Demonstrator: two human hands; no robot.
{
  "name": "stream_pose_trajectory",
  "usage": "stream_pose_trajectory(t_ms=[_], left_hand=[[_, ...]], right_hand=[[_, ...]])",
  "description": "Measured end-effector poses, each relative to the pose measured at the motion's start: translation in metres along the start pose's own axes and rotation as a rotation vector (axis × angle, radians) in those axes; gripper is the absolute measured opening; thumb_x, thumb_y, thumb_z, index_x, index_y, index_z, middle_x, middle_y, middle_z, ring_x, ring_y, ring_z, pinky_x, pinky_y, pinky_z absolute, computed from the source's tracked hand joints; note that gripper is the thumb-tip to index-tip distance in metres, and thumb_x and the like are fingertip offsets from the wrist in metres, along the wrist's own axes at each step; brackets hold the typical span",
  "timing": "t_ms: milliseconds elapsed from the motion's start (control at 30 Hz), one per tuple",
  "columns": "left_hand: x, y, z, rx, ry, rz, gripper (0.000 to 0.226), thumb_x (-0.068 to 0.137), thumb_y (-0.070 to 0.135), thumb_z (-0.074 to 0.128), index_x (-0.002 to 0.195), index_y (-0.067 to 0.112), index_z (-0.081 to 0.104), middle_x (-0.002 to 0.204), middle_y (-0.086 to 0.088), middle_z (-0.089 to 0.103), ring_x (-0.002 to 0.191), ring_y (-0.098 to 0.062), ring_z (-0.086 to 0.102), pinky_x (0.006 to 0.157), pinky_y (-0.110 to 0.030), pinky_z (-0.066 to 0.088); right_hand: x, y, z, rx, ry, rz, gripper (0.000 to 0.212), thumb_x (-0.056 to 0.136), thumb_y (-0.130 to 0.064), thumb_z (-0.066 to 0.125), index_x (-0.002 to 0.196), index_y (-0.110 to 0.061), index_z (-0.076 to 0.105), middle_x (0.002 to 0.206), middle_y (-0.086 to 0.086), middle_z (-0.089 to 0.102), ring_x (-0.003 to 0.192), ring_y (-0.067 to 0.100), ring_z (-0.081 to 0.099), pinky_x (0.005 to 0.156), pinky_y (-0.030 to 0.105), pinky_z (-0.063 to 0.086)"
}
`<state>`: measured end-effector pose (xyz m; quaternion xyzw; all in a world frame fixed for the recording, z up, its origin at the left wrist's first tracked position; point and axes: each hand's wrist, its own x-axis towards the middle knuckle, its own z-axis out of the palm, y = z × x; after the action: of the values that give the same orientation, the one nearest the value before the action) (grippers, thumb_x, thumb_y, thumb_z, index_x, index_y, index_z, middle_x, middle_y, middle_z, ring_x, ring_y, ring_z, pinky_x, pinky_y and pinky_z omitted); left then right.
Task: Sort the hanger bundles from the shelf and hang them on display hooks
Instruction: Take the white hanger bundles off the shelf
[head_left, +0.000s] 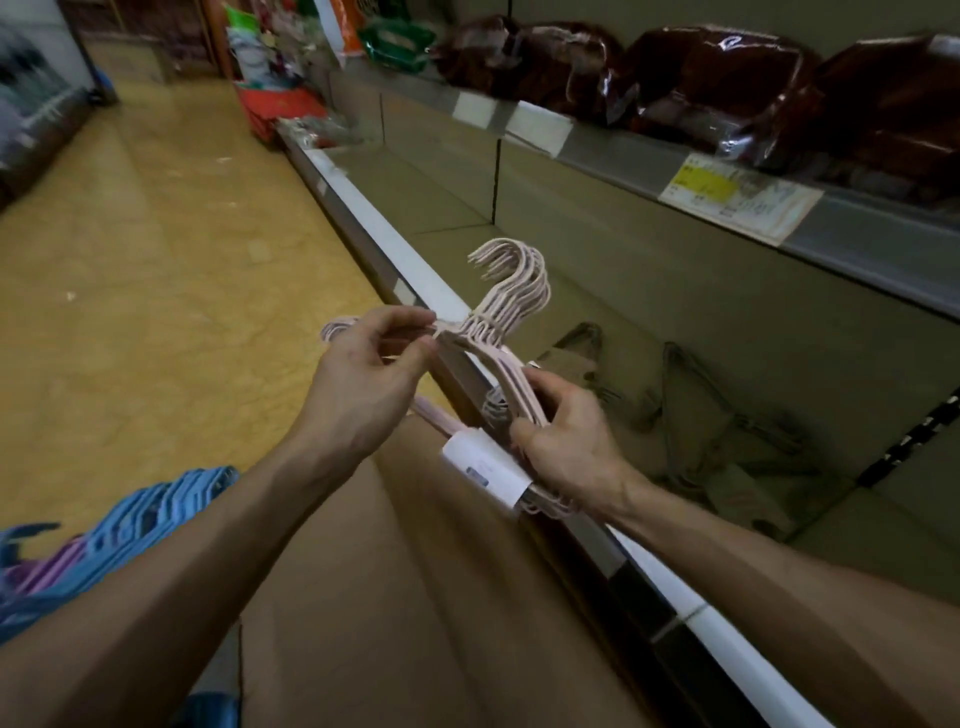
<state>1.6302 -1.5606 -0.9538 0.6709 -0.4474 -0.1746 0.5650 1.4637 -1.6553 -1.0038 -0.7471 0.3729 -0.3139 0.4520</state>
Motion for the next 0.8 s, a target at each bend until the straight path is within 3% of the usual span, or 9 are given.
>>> stream_pose_trajectory(t_ms=[133, 233, 300, 400, 467, 533, 667, 733, 800], left_hand=[[0.001, -0.001, -0.023, 0.172, 0.048, 0.036, 0.037, 0.096, 0.034, 0.060, 0.132, 0.025, 0.057, 0.120, 0.011, 0.062, 0.104, 0.001, 0.056, 0.088, -0.020, 0.046], [-0.001, -0.004, -0.040, 0.329, 0.047, 0.057, 0.043, 0.095, 0.039, 0.059, 0.135, 0.022, 0.054, 0.128, 0.003, 0.062, 0.101, -0.003, 0.054, 0.081, -0.018, 0.042], [-0.004, -0.005, -0.050, 0.334, 0.048, 0.053, 0.041, 0.094, 0.042, 0.060, 0.130, 0.022, 0.056, 0.115, 0.005, 0.066, 0.092, -0.002, 0.058, 0.070, -0.013, 0.043], [-0.006, -0.001, -0.063, 0.335, 0.101, 0.036, 0.030, 0.091, 0.045, 0.063, 0.112, 0.023, 0.060, 0.090, 0.014, 0.063, 0.079, 0.001, 0.059, 0.060, -0.014, 0.042], [-0.008, 0.003, -0.071, 0.343, 0.169, 0.033, 0.027, 0.089, 0.047, 0.065, 0.093, 0.022, 0.059, 0.079, 0.011, 0.060, 0.070, -0.002, 0.058, 0.053, -0.019, 0.042], [-0.011, 0.006, -0.078, 0.311, 0.215, 0.029, 0.032, 0.087, 0.048, 0.068, 0.087, 0.017, 0.061, 0.077, 0.000, 0.063, 0.068, -0.015, 0.062, 0.053, -0.031, 0.051], [-0.026, 0.008, -0.098, 0.130, 0.156, -0.002, 0.026, 0.085, 0.041, 0.073, 0.094, 0.018, 0.069, 0.082, -0.001, 0.072, 0.078, -0.019, 0.071, 0.071, -0.043, 0.061], [-0.033, 0.008, -0.109, 0.033, 0.073, -0.035, 0.019, 0.085, 0.037, 0.074, 0.098, 0.024, 0.070, 0.088, 0.005, 0.075, 0.082, -0.010, 0.073, 0.073, -0.035, 0.062], [-0.039, 0.009, -0.118, -0.062, 0.002, -0.051, 0.017, 0.085, 0.031, 0.074, 0.101, 0.026, 0.070, 0.094, 0.007, 0.076, 0.086, -0.008, 0.073, 0.074, -0.030, 0.061]], right_hand=[[-0.015, -0.016, 0.039, -0.060, -0.073, -0.062, 0.057, 0.082, -0.007, 0.061, 0.132, -0.032, 0.054, 0.090, -0.018, 0.063, 0.079, -0.001, 0.062, 0.063, 0.016, 0.053], [-0.028, -0.030, 0.060, -0.062, -0.114, -0.151, 0.055, 0.085, -0.012, 0.060, 0.133, -0.037, 0.050, 0.087, -0.014, 0.060, 0.070, -0.001, 0.058, 0.053, 0.014, 0.046], [-0.038, -0.039, 0.072, -0.113, -0.151, -0.209, 0.056, 0.088, -0.021, 0.061, 0.136, -0.042, 0.042, 0.104, -0.014, 0.057, 0.084, -0.002, 0.057, 0.063, 0.015, 0.048], [-0.052, -0.050, 0.086, -0.215, -0.187, -0.279, 0.065, 0.090, -0.019, 0.062, 0.147, -0.035, 0.035, 0.127, -0.009, 0.050, 0.108, 0.008, 0.053, 0.088, 0.033, 0.054], [-0.060, -0.059, 0.092, -0.252, -0.195, -0.351, 0.066, 0.091, -0.016, 0.062, 0.149, -0.030, 0.033, 0.130, -0.010, 0.046, 0.113, 0.007, 0.049, 0.094, 0.032, 0.052], [-0.068, -0.067, 0.097, -0.272, -0.205, -0.392, 0.067, 0.092, -0.019, 0.061, 0.150, -0.031, 0.030, 0.129, -0.011, 0.043, 0.113, 0.003, 0.047, 0.093, 0.028, 0.050], [-0.077, -0.081, 0.104, -0.168, -0.238, -0.169, 0.080, 0.085, -0.049, 0.068, 0.151, -0.035, 0.024, 0.133, -0.015, 0.041, 0.119, 0.002, 0.046, 0.097, 0.029, 0.049], [-0.071, -0.087, 0.102, 0.007, -0.299, 0.041, 0.088, 0.075, -0.059, 0.075, 0.147, -0.034, 0.032, 0.128, -0.014, 0.052, 0.111, 0.003, 0.058, 0.088, 0.027, 0.054], [-0.059, -0.089, 0.098, 0.211, -0.464, 0.243, 0.081, 0.071, -0.058, 0.079, 0.136, -0.021, 0.049, 0.114, -0.008, 0.066, 0.096, 0.006, 0.069, 0.076, 0.024, 0.055]])
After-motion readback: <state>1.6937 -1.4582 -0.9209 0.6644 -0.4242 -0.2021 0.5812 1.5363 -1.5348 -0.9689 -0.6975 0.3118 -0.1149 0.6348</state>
